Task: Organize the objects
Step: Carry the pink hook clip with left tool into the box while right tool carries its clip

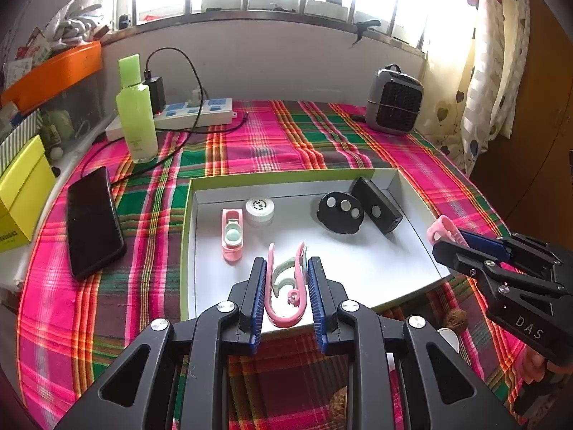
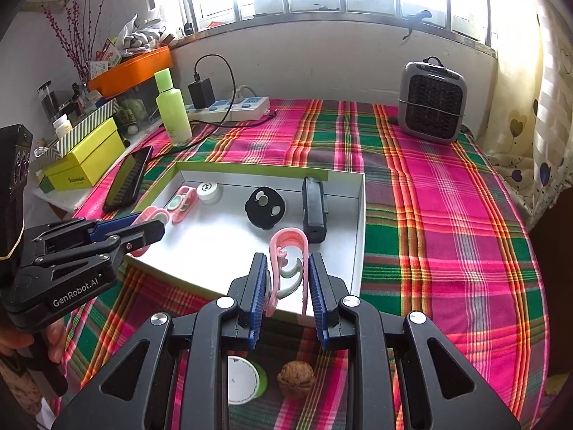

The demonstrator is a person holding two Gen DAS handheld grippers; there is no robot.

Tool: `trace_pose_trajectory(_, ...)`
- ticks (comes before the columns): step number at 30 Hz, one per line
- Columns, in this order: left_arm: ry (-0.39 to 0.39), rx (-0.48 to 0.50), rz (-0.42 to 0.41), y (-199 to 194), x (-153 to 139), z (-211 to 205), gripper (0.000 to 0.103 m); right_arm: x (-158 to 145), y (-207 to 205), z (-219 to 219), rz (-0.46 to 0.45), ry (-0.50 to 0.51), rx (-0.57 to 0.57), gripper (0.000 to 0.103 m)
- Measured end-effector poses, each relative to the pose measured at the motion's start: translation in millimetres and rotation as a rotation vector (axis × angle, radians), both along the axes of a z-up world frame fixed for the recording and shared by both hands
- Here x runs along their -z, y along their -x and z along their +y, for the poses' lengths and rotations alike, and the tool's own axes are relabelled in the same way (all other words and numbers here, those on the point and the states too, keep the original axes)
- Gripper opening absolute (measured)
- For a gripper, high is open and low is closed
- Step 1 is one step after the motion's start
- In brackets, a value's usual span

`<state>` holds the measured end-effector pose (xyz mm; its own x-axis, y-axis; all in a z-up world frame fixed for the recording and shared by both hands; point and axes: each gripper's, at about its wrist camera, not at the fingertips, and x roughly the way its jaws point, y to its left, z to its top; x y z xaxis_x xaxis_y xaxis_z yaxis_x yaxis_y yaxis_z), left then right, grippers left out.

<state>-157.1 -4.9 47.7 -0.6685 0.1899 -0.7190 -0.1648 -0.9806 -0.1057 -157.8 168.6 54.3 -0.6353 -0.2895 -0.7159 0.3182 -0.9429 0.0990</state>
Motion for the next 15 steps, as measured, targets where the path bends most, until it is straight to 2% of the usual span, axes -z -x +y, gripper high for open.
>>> trace_pose_trajectory(15,0.005,-0.001,-0.034,22.5,12.5,5.1,0.021,8.9,24.8,-9.2,-0.04,0.008,-0.03,0.025)
